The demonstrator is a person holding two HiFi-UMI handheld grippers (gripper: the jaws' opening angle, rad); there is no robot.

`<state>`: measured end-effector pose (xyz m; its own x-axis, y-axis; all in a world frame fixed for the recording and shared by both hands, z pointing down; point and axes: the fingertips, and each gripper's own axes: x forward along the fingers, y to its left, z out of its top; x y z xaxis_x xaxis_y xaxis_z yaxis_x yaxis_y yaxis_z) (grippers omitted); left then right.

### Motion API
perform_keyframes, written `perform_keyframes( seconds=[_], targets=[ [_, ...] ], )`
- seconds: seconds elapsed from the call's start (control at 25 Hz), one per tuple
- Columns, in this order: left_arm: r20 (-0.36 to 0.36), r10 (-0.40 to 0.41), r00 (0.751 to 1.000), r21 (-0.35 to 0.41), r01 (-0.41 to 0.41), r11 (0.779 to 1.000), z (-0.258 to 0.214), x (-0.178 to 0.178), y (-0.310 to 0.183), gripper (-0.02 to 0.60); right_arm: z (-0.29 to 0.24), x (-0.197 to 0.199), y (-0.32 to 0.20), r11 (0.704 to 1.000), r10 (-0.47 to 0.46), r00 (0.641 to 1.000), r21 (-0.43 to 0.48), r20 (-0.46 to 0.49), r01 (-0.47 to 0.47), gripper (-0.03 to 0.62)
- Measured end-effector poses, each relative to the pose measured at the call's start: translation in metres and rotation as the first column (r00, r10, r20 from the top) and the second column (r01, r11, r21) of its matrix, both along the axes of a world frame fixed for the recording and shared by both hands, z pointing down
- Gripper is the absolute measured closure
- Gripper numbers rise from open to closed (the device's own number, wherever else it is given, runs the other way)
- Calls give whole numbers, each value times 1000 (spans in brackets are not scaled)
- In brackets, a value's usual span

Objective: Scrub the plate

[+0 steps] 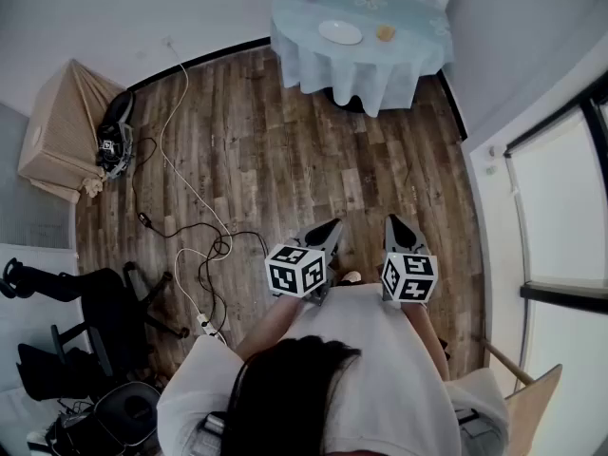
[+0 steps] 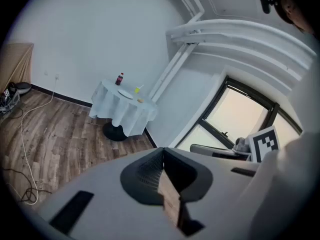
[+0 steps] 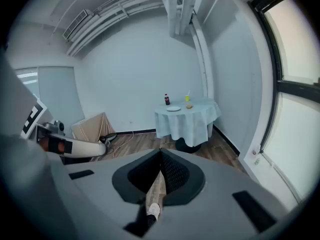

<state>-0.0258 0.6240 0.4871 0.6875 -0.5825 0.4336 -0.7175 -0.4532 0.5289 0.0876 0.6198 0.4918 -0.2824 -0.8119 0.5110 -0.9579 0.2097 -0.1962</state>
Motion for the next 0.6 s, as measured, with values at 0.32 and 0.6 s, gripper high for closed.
perform_keyframes(
  seconds=[0.32,0.6],
  targets=[
    [-9,-9,1000,-36,9,999,8,-7,-25,572,-3,-2,-22,999,34,996,36,86,-37,559],
    [-7,-6,1000,-40,5,999,10,-21,-65,572,5,-20,-53,999,32,991,-6,132,-32,559]
  ],
)
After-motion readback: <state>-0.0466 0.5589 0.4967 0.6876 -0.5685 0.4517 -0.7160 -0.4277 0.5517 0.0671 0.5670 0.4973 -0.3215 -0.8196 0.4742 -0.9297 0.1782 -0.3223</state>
